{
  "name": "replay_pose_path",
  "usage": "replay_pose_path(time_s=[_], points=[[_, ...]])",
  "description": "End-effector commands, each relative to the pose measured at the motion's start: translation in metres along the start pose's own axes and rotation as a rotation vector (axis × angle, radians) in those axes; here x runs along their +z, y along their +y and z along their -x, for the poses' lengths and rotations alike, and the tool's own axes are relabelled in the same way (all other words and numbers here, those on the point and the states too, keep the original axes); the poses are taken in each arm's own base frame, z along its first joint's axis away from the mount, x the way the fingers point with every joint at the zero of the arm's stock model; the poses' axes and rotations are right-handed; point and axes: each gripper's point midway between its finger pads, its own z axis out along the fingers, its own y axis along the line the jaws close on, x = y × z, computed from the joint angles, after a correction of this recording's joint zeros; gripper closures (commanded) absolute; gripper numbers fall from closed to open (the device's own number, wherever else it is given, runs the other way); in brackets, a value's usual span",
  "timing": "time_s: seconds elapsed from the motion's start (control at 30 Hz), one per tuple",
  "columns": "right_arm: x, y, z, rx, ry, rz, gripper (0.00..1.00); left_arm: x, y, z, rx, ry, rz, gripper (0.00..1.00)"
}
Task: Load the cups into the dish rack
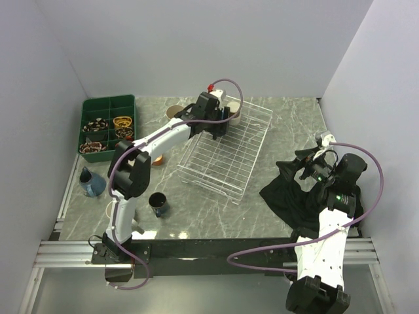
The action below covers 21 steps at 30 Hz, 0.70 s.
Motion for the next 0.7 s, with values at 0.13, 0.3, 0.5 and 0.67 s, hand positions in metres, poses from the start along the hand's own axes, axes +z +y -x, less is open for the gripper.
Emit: replay_pose_path(time_s=[0.13, 0.3, 0.5, 0.67], points=[[-0.002, -0.003, 0.014, -0.047, -0.023, -0.012, 0.00, -0.063, -0.003, 0.064, 0.001, -0.210, -0.005, 0.16], [-0.002, -0.002, 0.013, -0.046, -0.021, -0.007, 0.00, -0.106, 0.005, 0.086, 0.006, -0.312, 0.013, 0.08], [-0.002, -0.002, 0.013, -0.049, -0.022, -0.007, 0.00, -0.147, 0.046, 0.090, -0.103, -0.423, 0.050, 0.04], [-0.002, -0.002, 0.013, -0.048, -0.021, -0.006, 0.00, -0.160, 0.099, 0.087, -0.254, -0.422, 0.051, 0.04]])
